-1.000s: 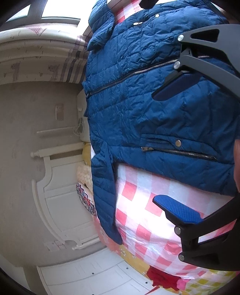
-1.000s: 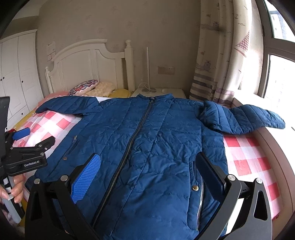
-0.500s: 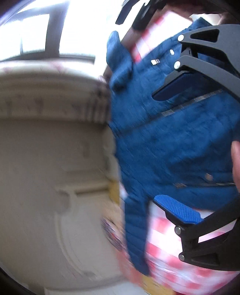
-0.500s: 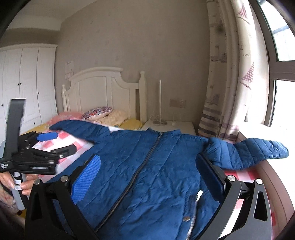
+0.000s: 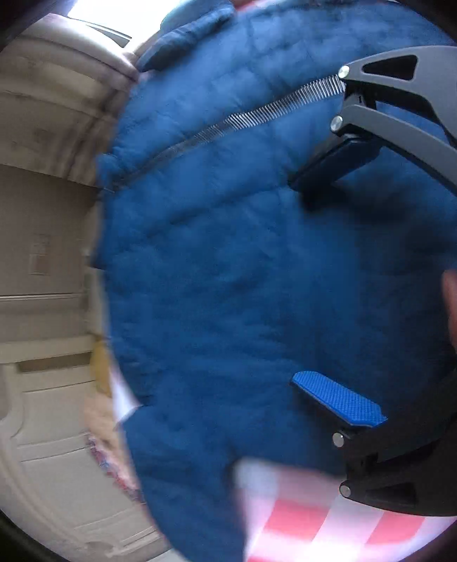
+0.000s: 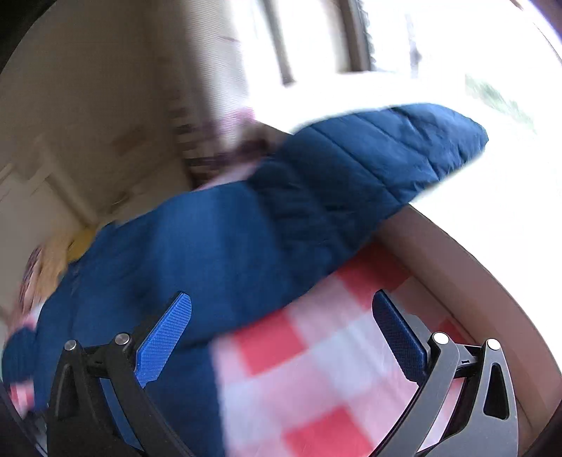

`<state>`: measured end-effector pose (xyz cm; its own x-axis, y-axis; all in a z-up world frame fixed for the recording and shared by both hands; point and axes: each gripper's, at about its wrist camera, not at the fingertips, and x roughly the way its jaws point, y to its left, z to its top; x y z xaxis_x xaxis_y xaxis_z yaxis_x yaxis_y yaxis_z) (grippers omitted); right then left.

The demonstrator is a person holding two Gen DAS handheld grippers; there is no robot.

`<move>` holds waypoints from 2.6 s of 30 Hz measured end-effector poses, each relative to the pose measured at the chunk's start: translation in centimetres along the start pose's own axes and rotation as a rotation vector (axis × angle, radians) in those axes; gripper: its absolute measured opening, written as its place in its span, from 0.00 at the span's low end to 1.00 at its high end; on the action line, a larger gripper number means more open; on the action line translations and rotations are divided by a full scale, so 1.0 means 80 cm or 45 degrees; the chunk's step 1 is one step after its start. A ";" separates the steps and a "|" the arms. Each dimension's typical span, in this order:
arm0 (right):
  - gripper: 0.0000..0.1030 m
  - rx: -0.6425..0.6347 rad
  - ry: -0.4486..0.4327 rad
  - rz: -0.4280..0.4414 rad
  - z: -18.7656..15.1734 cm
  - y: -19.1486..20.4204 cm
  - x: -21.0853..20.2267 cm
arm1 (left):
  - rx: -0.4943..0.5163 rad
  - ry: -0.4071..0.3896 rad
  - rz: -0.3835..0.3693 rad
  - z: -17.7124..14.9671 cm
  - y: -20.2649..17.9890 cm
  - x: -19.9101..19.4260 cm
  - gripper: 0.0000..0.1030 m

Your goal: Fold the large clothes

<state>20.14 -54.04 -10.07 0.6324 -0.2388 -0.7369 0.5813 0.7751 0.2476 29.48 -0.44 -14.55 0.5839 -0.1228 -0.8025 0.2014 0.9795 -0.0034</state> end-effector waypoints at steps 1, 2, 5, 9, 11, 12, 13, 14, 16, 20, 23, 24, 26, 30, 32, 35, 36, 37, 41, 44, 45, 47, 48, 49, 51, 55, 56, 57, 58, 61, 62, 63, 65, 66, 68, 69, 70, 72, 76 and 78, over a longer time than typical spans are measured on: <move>0.96 0.029 0.017 -0.008 0.010 -0.004 0.018 | -0.001 -0.010 -0.003 -0.001 0.003 -0.001 0.98; 0.96 0.040 0.025 -0.015 0.016 -0.005 0.030 | 0.002 -0.009 0.000 0.000 0.004 0.002 0.98; 0.86 0.022 0.003 -0.077 0.031 -0.004 0.062 | 0.017 -0.004 0.020 0.000 0.001 0.004 0.98; 0.51 0.064 -0.051 -0.041 0.046 -0.004 0.073 | 0.015 -0.004 0.017 0.000 0.005 0.005 0.98; 0.40 0.032 -0.142 0.026 0.048 0.016 0.052 | 0.018 -0.004 0.020 0.000 0.005 0.004 0.98; 0.40 -0.039 -0.202 0.096 0.046 0.041 0.033 | 0.017 -0.004 0.021 0.002 0.000 0.005 0.98; 0.39 -0.113 -0.246 0.137 0.042 0.065 0.018 | 0.017 -0.004 0.022 0.002 0.000 0.005 0.98; 0.39 -0.202 -0.283 0.174 0.037 0.092 0.002 | 0.018 -0.004 0.023 0.003 -0.003 0.005 0.98; 0.39 -0.439 -0.336 0.287 0.014 0.163 -0.032 | 0.016 -0.005 0.021 0.002 -0.003 0.003 0.98; 0.39 -0.910 -0.284 0.447 -0.065 0.278 -0.056 | 0.014 -0.007 0.018 0.002 -0.003 0.003 0.98; 0.40 -1.169 -0.063 0.447 -0.135 0.332 -0.025 | 0.012 -0.008 0.013 0.003 -0.002 0.003 0.98; 0.41 -1.238 0.078 0.413 -0.160 0.340 0.001 | 0.011 -0.008 0.012 0.003 -0.001 0.003 0.98; 0.51 -1.256 0.181 0.374 -0.183 0.335 0.022 | 0.010 -0.010 0.010 0.003 -0.001 0.002 0.98; 0.65 -1.092 0.206 0.490 -0.158 0.290 -0.001 | 0.011 -0.012 0.010 0.003 -0.001 0.002 0.98; 0.65 -0.938 0.149 0.576 -0.131 0.245 -0.028 | 0.012 -0.012 0.011 0.003 -0.001 0.002 0.98; 0.66 -0.649 0.022 0.626 -0.092 0.178 -0.046 | 0.012 -0.012 0.011 0.002 -0.001 0.002 0.98; 0.66 -0.488 -0.008 0.639 -0.074 0.142 -0.047 | 0.013 -0.012 0.012 0.002 -0.001 0.002 0.98; 0.67 -0.323 -0.020 0.621 -0.059 0.107 -0.043 | 0.013 -0.012 0.012 0.002 -0.001 0.002 0.98; 0.74 0.178 0.164 0.590 -0.032 0.016 0.014 | 0.013 -0.012 0.011 0.002 -0.001 0.002 0.98; 0.74 0.321 0.289 0.646 -0.033 0.004 0.055 | 0.013 -0.012 0.012 0.002 -0.001 0.002 0.98; 0.74 0.340 0.299 0.657 -0.037 -0.001 0.058 | 0.013 -0.012 0.012 0.002 -0.001 0.002 0.98; 0.69 0.360 0.270 0.671 -0.030 -0.006 0.067 | 0.013 -0.012 0.011 0.002 -0.001 0.002 0.98; 0.64 0.357 0.207 0.674 -0.026 -0.004 0.062 | 0.013 -0.012 0.011 0.002 -0.001 0.002 0.98; 0.50 0.345 0.147 0.656 -0.023 0.000 0.056 | 0.013 -0.012 0.011 0.002 -0.001 0.002 0.98; 0.37 0.255 0.005 0.615 -0.010 0.022 0.037 | 0.015 -0.012 0.013 0.002 -0.001 0.003 0.98; 0.31 -0.092 -0.181 0.636 0.000 0.134 -0.030 | 0.017 -0.011 0.014 0.002 -0.001 0.003 0.98; 0.31 -0.192 -0.204 0.650 -0.005 0.168 -0.043 | 0.016 -0.011 0.013 0.002 -0.001 0.002 0.98; 0.31 -0.319 -0.220 0.672 -0.014 0.215 -0.056 | 0.016 -0.011 0.013 0.002 -0.001 0.003 0.98; 0.33 -0.442 -0.214 0.698 -0.027 0.260 -0.063 | 0.015 -0.012 0.011 0.002 -0.001 0.002 0.98; 0.35 -0.743 -0.087 0.805 -0.077 0.368 -0.070 | 0.011 -0.013 0.005 0.002 -0.001 0.002 0.98; 0.45 -0.797 -0.036 0.856 -0.092 0.389 -0.071 | 0.007 -0.015 -0.001 0.001 0.000 0.001 0.98; 0.52 -0.837 0.034 0.922 -0.107 0.408 -0.072 | 0.004 -0.017 -0.007 0.001 0.001 0.001 0.98; 0.68 -0.874 0.087 1.007 -0.127 0.422 -0.080 | -0.005 -0.021 -0.021 0.000 0.004 -0.001 0.98; 0.68 -0.893 0.052 0.996 -0.134 0.420 -0.088 | -0.008 -0.023 -0.025 0.000 0.005 -0.001 0.98; 0.68 -0.900 -0.038 0.944 -0.129 0.397 -0.104 | -0.012 -0.025 -0.030 0.000 0.005 -0.001 0.98; 0.68 -0.880 -0.072 0.910 -0.123 0.385 -0.104 | -0.011 -0.025 -0.030 0.000 0.005 -0.001 0.98; 0.68 -0.842 -0.107 0.859 -0.115 0.364 -0.100 | -0.011 -0.025 -0.030 0.000 0.005 -0.001 0.98; 0.68 -0.750 -0.172 0.702 -0.089 0.315 -0.082 | -0.021 -0.030 -0.044 0.000 0.007 -0.002 0.98; 0.68 -0.584 -0.086 0.364 -0.062 0.226 -0.015 | -0.111 -0.070 -0.197 -0.001 0.027 -0.013 0.98; 0.68 -0.533 0.000 0.271 -0.069 0.194 0.016 | -0.239 -0.083 -0.425 0.002 0.049 -0.017 0.98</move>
<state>27.14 -39.13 -10.63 0.7151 -0.0492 -0.6973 0.1825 0.9761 0.1183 29.60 3.50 -13.40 0.5605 -0.4438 -0.6992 0.2447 0.8954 -0.3720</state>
